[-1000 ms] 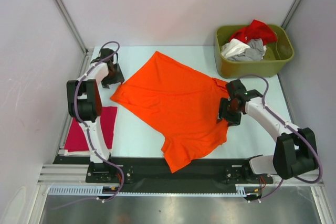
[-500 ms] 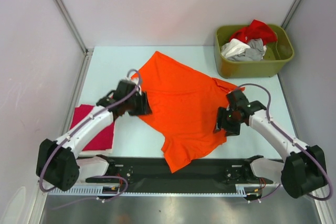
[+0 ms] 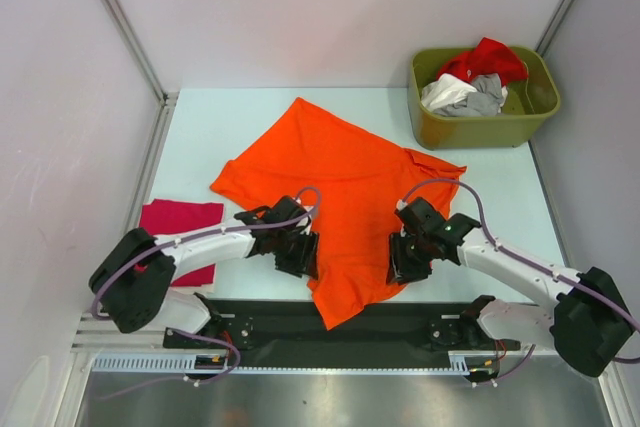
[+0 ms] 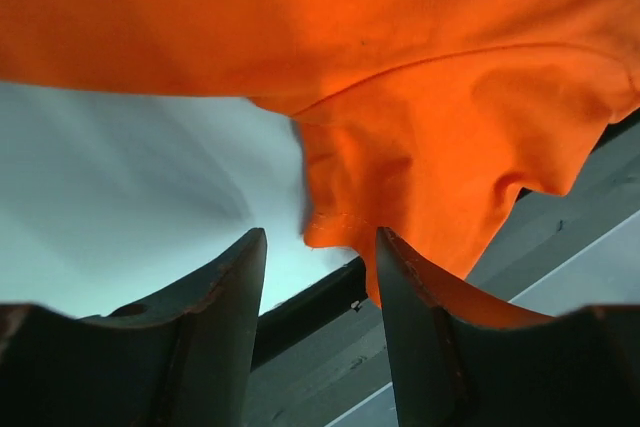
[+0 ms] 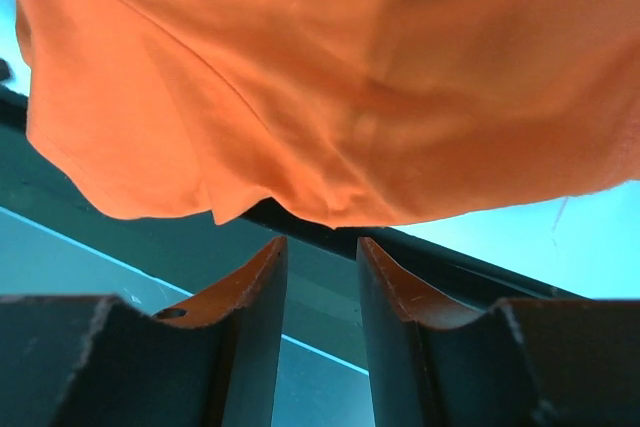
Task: Fold and stack the t-shirts
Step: Flatten the tshirt out
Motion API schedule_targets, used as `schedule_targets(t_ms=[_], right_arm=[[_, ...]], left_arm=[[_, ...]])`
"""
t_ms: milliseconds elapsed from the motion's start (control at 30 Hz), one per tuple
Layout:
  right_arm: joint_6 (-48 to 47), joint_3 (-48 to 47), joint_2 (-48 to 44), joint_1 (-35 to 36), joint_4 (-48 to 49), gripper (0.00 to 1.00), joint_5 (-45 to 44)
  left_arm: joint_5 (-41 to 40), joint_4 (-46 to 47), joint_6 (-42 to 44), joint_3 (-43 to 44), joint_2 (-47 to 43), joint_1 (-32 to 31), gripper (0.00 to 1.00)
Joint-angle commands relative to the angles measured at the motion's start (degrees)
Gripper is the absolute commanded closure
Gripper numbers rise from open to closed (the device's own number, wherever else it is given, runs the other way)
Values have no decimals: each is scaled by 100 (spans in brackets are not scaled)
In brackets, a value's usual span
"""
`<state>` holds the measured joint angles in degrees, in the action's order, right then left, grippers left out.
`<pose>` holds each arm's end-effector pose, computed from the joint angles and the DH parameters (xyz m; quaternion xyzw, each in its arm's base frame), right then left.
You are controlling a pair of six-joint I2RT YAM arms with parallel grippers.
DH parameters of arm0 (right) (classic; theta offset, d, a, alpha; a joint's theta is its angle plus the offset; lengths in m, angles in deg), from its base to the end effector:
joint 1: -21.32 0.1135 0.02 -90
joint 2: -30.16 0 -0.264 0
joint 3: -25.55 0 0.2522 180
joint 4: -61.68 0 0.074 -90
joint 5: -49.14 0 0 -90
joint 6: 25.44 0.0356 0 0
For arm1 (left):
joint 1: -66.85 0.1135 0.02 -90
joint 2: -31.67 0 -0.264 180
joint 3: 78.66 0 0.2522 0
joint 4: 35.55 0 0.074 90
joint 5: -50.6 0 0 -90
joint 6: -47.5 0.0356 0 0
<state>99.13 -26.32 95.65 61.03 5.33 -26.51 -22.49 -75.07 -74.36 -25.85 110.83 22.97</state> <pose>0.1426 0.1299 0.1924 -0.0655 0.9751 0.2022 0.0633 0.1662 -0.1742 0.1622 0.1318 0.9587 -0.2404 0.0749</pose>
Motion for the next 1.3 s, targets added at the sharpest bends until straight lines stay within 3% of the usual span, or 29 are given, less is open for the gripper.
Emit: schedule_targets(t_ms=[0,133,233,300,333,467,700,800,833,900,933,967,1133,1267], right_arm=[[147,-65,-203,2,67,60,-274],[243,-83,-458,-181,23,61,-406],[270,-126,-652,-366,5,62,-450],[226,-153,-739,-621,-30,62,-450],[139,-223,-757,-717,-143,63,-485],[-203,-346,-766,-1437,-338,64,-530],[-302,-689,-459,-2870,-408,67,-538],[-310,-882,-336,-3407,-277,67,-766],[-301,-935,-292,-3599,-198,66,-906],[-293,-1023,-239,-3793,144,61,-1179],[-301,-1041,-195,-3925,441,60,-1215],[-293,-1076,-56,-4100,592,55,-1267],[-214,-1225,209,-4348,1751,52,-1600],[-336,-1330,446,-4313,2535,49,-1882]], left_arm=[[94,203,-233,33,214,-217,47],[-29,177,-277,59,486,-463,47],[-82,150,-312,59,837,-560,56],[-318,19,-330,42,900,-560,79],[-450,-60,-347,33,822,-560,99],[-1136,-552,-418,-2,339,-560,100],[-1154,-842,-348,-90,47,-560,100],[-1295,-1088,-199,41,12,-560,95],[-1313,-1159,-146,102,-23,-560,82],[-1357,-1352,-40,295,-145,-560,68],[-1357,-1396,4,392,-337,-560,56],[-1365,-1484,117,619,-444,-569,53],[-1558,-1634,592,1622,-656,-543,47],[-1208,-1038,1145,2133,-114,-254,46]])
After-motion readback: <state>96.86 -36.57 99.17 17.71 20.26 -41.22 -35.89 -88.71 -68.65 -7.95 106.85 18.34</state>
